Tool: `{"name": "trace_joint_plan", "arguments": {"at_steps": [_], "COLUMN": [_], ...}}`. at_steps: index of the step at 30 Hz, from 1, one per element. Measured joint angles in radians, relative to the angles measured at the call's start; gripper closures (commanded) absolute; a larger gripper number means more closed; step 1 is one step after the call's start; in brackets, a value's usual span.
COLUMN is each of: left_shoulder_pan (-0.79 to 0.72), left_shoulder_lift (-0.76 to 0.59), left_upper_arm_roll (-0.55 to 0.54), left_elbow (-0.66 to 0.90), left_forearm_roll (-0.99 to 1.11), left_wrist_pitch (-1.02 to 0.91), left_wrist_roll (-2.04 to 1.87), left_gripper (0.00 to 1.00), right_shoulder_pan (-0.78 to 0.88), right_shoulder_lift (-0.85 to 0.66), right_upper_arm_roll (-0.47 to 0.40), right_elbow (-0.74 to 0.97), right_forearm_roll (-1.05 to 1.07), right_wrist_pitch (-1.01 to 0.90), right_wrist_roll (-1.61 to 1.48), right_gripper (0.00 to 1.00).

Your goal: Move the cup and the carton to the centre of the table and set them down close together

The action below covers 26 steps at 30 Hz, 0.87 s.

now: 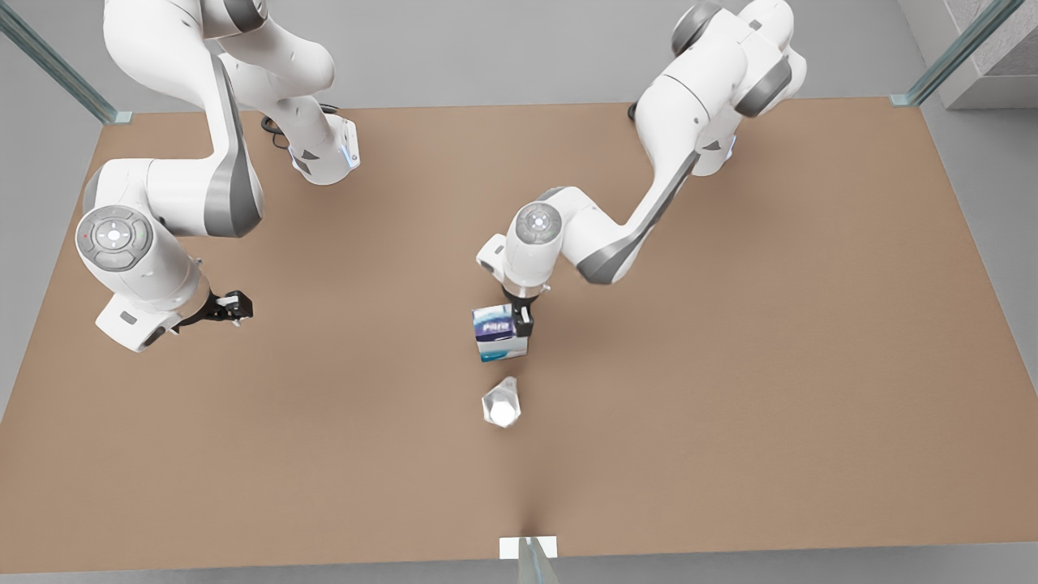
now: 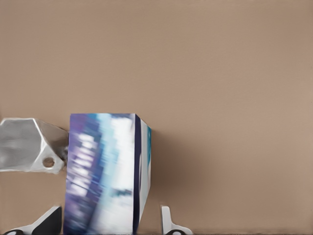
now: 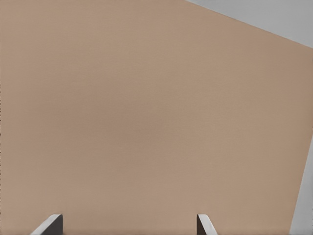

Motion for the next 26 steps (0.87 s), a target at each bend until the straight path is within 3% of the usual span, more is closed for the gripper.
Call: {"name": "trace_joint_plan", "arguments": {"at_steps": [4, 7, 10, 12, 15, 17, 19, 22, 26], "left_shoulder_pan": [0.021, 0.125, 0.19, 0.193, 0.177, 0.157, 0.352, 0.413, 0.386], "left_shoulder_lift": [-0.067, -0.134, -0.231, -0.241, -0.228, -0.229, -0.212, -0.196, -0.197], "left_upper_arm_roll": [-0.001, 0.028, 0.146, 0.355, 0.537, 0.536, 0.361, 0.346, 0.349], "left_elbow": [0.04, 0.09, 0.056, 0.052, 0.045, 0.048, 0.072, 0.08, 0.113], "left_forearm_roll": [-0.036, -0.083, -0.115, -0.146, -0.174, -0.152, -0.135, -0.113, -0.125], "left_wrist_pitch": [-0.146, -0.337, -0.427, -0.448, -0.435, -0.443, -0.413, -0.343, -0.43], "left_wrist_roll": [0.008, 0.072, 0.087, 0.054, -0.548, -0.851, -0.856, -0.689, -0.7], "left_gripper": [0.0, 0.0, 0.0, 0.0, 0.0, 0.0, 0.0, 0.0, 0.0], "right_shoulder_pan": [0.0, 0.001, 0.0, 0.001, -0.001, -0.001, 0.0, -0.001, -0.003], "right_shoulder_lift": [0.0, 0.0, 0.0, 0.0, 0.0, -0.001, 0.0, -0.002, -0.002], "right_upper_arm_roll": [0.0, -0.001, 0.0, -0.001, 0.0, -0.001, 0.0, -0.001, 0.001], "right_elbow": [0.001, 0.002, 0.002, 0.002, 0.002, 0.002, 0.002, 0.002, 0.002], "right_forearm_roll": [0.0, 0.001, 0.001, 0.001, 0.001, 0.001, 0.001, 0.001, 0.001], "right_wrist_pitch": [0.0, 0.0, 0.0, 0.002, 0.0, 0.0, 0.0, 0.0, 0.0], "right_wrist_roll": [0.0, 0.0, 0.0, 0.0, 0.0, 0.0, 0.0, -0.002, -0.003], "right_gripper": [0.0, 0.0, 0.0, 0.0, 0.0, 0.0, 0.0, 0.0, 0.0]}}
